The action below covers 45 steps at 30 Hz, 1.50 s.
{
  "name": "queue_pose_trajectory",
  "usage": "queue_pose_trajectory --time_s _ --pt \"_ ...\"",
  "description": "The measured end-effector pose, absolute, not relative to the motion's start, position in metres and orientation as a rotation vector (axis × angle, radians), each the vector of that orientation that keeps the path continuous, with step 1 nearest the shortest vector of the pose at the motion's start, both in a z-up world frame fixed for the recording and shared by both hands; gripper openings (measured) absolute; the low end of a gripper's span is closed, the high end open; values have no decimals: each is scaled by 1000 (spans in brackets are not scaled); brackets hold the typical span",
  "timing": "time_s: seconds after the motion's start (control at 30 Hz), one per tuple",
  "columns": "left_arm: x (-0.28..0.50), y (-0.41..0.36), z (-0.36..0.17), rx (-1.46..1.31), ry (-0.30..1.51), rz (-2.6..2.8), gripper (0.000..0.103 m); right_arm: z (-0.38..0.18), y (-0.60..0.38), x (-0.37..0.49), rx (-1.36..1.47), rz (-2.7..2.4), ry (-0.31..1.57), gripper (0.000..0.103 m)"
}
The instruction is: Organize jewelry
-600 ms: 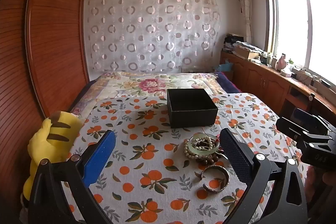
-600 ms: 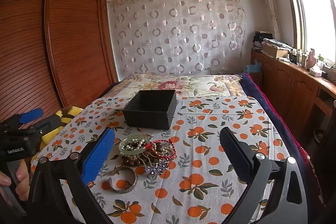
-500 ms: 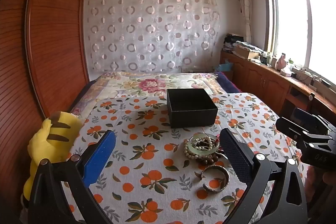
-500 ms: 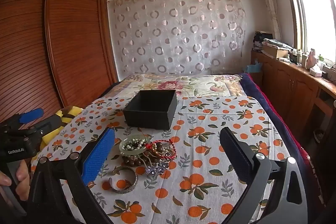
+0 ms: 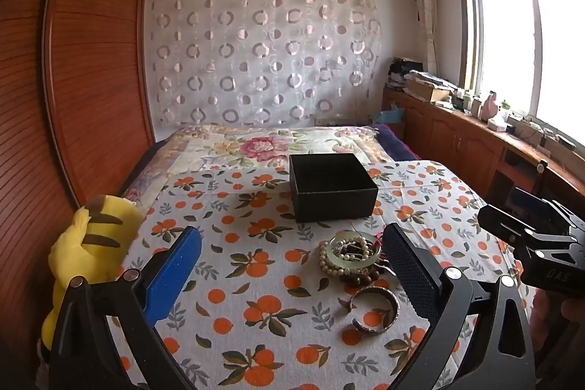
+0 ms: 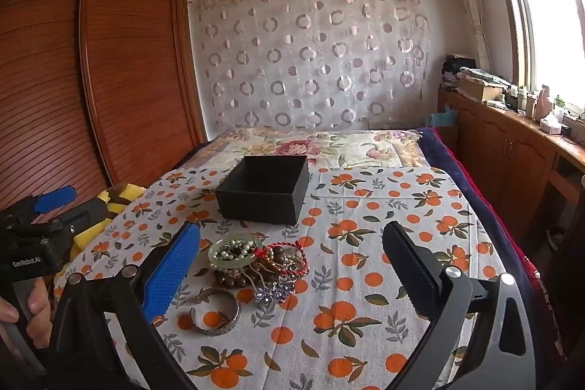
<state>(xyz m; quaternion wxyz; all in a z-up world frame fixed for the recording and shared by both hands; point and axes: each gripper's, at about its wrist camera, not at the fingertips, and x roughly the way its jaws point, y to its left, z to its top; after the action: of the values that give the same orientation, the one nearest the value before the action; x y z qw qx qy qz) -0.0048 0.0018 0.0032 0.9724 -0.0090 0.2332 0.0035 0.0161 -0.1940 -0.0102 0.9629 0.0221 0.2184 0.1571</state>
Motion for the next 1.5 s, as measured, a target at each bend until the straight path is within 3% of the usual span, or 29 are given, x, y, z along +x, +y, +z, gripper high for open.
queue_pose_trajectory --time_s 0.93,1.1,1.17,1.37,1.5 --pt "3 14 -28 -17 583 -26 96 -46 -166 28 -23 437 565 99" --pt "8 16 -38 -19 618 -39 96 -70 -156 39 -42 495 678 79" --pt "11 18 -42 -22 631 -43 96 -80 -153 45 -40 521 728 62" --pt "22 19 -59 -23 686 -41 96 -95 -143 51 -58 582 793 43" --pt "28 19 -69 -20 716 -43 96 -102 -133 54 -88 617 832 36"
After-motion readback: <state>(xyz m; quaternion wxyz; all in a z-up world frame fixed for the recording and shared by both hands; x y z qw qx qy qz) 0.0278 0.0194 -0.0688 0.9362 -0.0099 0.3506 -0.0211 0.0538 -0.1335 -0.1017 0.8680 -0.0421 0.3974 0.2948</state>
